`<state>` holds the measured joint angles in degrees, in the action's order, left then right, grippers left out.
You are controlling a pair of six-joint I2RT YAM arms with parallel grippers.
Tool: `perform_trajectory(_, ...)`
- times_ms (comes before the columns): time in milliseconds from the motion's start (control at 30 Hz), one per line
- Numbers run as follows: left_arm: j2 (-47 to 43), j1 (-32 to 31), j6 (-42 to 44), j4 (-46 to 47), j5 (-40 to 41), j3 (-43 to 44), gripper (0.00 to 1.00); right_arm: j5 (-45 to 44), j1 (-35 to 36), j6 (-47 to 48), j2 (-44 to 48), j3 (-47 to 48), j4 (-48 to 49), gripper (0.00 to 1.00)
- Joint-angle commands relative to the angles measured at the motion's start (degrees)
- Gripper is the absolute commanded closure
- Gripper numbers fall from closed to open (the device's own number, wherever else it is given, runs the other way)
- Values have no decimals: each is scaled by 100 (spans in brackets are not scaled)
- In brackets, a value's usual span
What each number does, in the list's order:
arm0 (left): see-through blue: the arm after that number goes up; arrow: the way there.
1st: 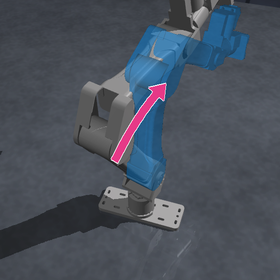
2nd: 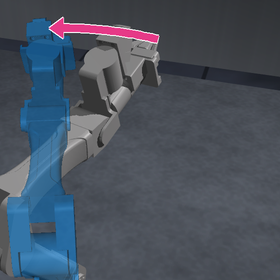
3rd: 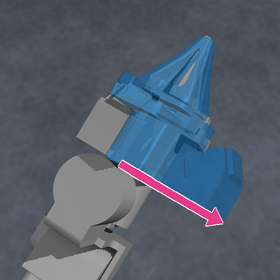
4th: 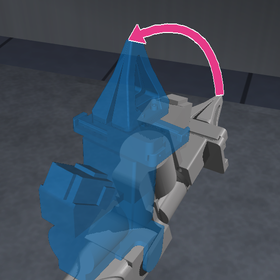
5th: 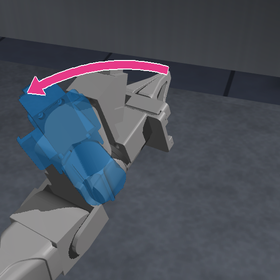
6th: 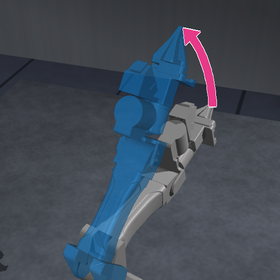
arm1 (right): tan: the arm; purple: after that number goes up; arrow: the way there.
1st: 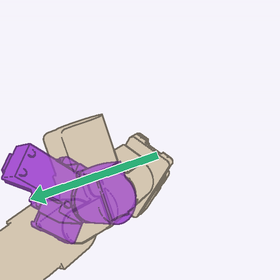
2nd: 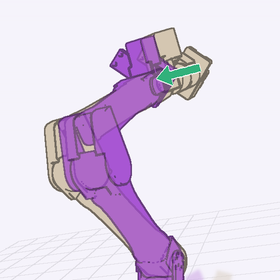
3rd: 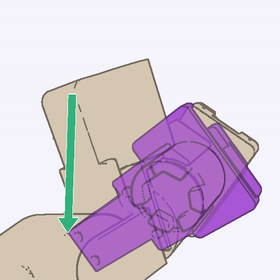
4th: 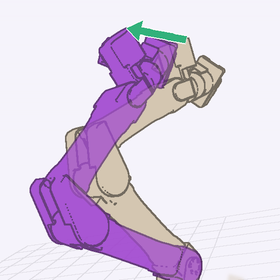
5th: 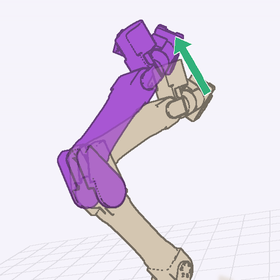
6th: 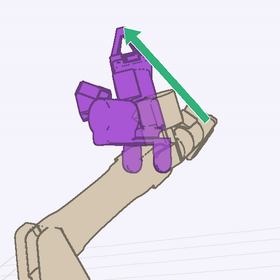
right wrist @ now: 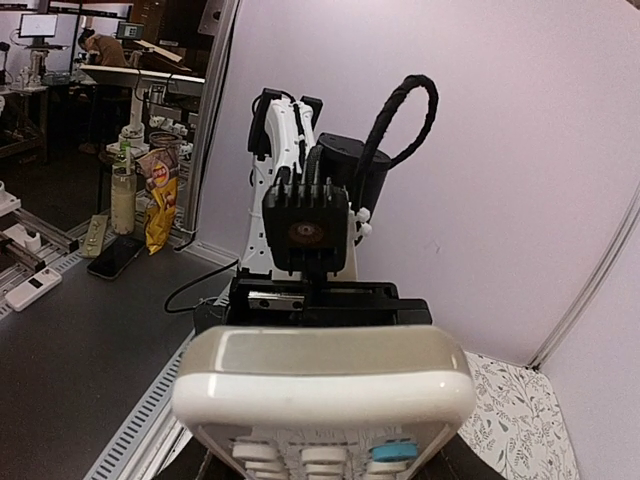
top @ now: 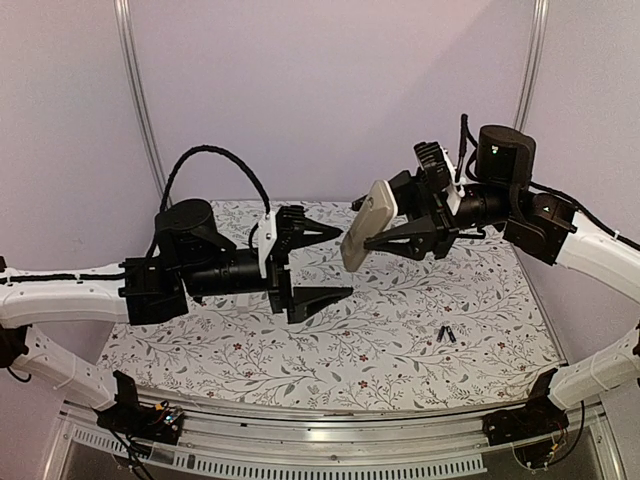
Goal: Load the batteries into the remote control
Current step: Pass from the right arm to the left
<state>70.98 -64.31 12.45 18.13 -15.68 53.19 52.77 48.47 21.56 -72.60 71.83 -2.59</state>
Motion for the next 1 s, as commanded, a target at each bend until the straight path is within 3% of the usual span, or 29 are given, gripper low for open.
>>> perform_trajectory(0,231,-135,271,555,235,45,11,69,-13,-269,-48,156,73,100)
perform_trajectory(167,503,-169,175,810,633,157,22,31,-13,-336,-96,156,107,100)
perform_trajectory(567,630,-184,-107,1140,573,189,49,-83,-13,-275,-113,120,26,100)
perform_trajectory(667,649,-179,-224,1199,582,193,61,-123,-13,-272,-122,112,25,100)
perform_trajectory(733,629,-184,-322,1292,585,175,75,-143,-7,-275,-123,96,35,99)
perform_trajectory(767,620,-180,-379,1369,606,156,82,-161,-12,-275,-123,90,61,97)
perform_trajectory(833,602,-181,-489,1533,646,96,99,-219,-12,-366,-140,43,190,83)
perform_trajectory(967,609,-178,-594,1756,697,18,100,-225,-5,-621,-132,-163,609,50)
